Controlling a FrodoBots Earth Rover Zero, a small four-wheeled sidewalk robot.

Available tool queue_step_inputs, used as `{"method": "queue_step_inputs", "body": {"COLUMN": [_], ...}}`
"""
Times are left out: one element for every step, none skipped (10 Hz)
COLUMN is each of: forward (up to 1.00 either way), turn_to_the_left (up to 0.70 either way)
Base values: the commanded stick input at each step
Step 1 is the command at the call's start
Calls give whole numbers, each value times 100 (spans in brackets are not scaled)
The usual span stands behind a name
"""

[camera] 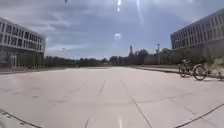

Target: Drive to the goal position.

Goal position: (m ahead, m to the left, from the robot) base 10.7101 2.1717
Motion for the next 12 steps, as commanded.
{"method": "queue_step_inputs", "body": {"forward": [50,50,50,50,50,50,50,50,50,50,50,50], "turn_to_the_left": [0,0,0,0,0,0,0,0,0,0,0,0]}}
